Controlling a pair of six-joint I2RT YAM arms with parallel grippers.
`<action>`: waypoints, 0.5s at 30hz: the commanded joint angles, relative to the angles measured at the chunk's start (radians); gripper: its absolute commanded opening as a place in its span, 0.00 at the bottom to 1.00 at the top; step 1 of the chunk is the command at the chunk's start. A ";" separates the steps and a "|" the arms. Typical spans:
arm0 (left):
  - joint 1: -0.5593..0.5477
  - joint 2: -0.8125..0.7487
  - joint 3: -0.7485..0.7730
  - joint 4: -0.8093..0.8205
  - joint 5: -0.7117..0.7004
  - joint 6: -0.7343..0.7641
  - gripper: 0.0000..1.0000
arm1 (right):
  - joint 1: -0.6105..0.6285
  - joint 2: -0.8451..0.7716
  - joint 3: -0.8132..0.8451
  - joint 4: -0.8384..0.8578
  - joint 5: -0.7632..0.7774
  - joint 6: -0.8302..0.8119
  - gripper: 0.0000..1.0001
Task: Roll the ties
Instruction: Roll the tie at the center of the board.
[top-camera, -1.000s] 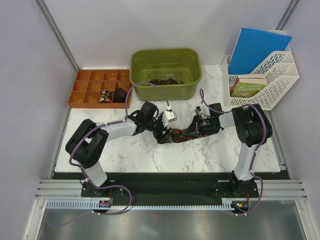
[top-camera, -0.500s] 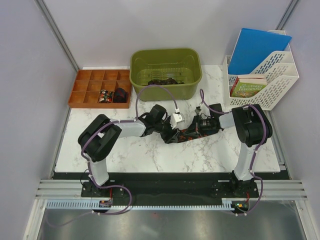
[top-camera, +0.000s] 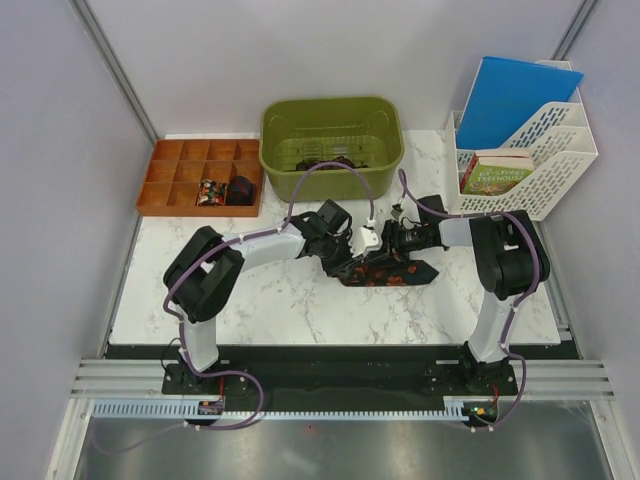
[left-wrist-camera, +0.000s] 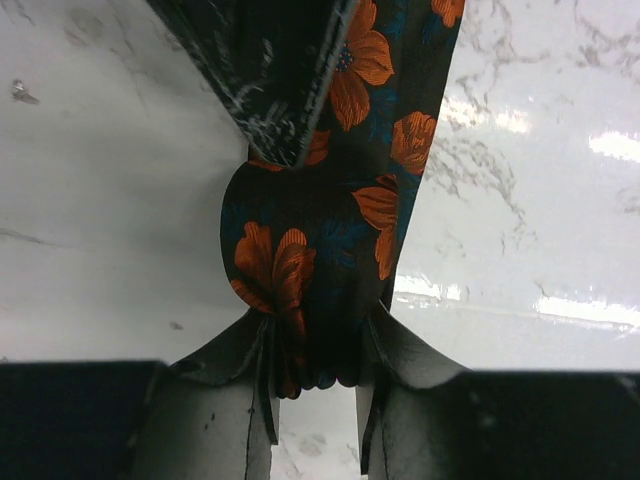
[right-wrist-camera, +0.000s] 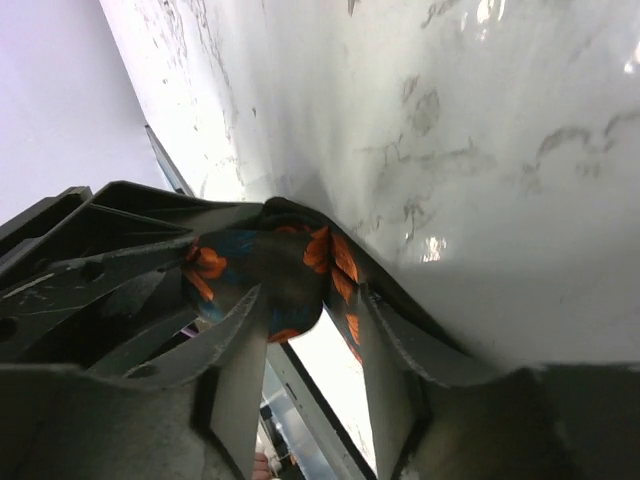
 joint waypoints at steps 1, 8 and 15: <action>-0.027 0.037 0.051 -0.228 -0.126 0.128 0.06 | 0.000 -0.061 0.018 -0.102 0.022 -0.024 0.55; -0.070 0.096 0.093 -0.245 -0.191 0.139 0.08 | 0.028 -0.074 -0.040 0.008 -0.021 0.106 0.73; -0.073 0.104 0.078 -0.217 -0.219 0.088 0.04 | -0.006 -0.061 -0.006 -0.142 0.023 -0.035 0.71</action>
